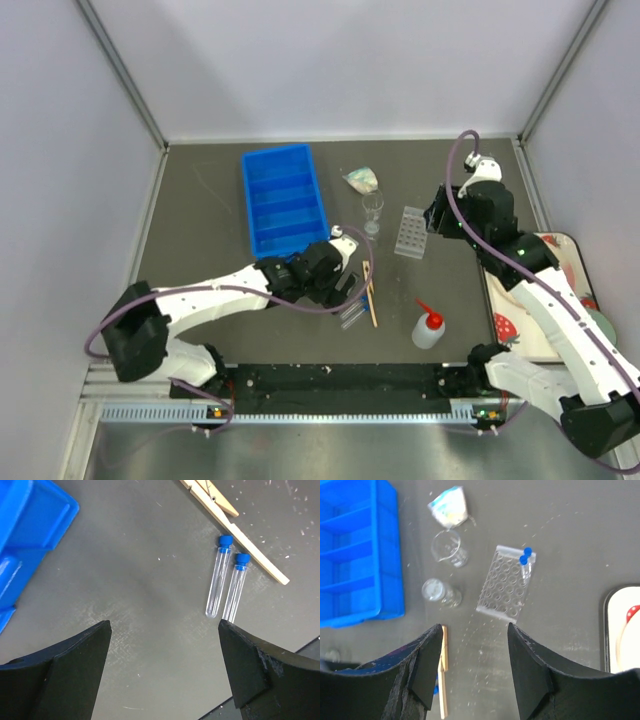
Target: Organize the chemistry lab equipment
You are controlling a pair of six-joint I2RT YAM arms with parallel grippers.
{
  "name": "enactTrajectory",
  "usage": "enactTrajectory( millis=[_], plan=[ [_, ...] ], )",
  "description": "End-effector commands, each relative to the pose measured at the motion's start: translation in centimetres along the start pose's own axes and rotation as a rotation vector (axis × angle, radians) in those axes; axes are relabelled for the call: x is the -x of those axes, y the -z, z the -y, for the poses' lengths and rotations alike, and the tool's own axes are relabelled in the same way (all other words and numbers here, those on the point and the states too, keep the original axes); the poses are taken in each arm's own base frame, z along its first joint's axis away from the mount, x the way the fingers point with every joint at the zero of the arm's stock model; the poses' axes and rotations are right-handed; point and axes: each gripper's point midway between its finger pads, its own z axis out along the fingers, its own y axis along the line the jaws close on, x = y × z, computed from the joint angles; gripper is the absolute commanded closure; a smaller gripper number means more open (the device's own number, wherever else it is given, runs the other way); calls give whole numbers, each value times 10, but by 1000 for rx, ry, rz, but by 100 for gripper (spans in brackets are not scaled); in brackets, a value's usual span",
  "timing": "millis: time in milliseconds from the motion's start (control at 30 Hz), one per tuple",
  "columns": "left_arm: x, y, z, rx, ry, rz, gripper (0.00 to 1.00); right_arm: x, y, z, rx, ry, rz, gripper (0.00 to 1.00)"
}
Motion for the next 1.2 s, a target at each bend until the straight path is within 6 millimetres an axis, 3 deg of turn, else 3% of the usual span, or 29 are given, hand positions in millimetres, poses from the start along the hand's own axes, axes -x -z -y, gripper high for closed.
enactTrajectory(
  millis=[0,333,867,967,1167],
  plan=[
    [8,-18,12,-48,-43,9,7,-16,24,-11,88,43,-49,45],
    [-5,-48,31,-111,-75,-32,7,-32,34,-7,114,68,-72,46],
    [-24,-72,30,-80,-106,-89,8,-36,35,-7,124,73,-75,46],
    [-30,-77,27,-64,-117,-106,17,-37,34,-6,122,73,-78,46],
    [-41,-84,24,-51,-115,-143,47,-41,34,-6,123,72,-86,46]
  ],
)
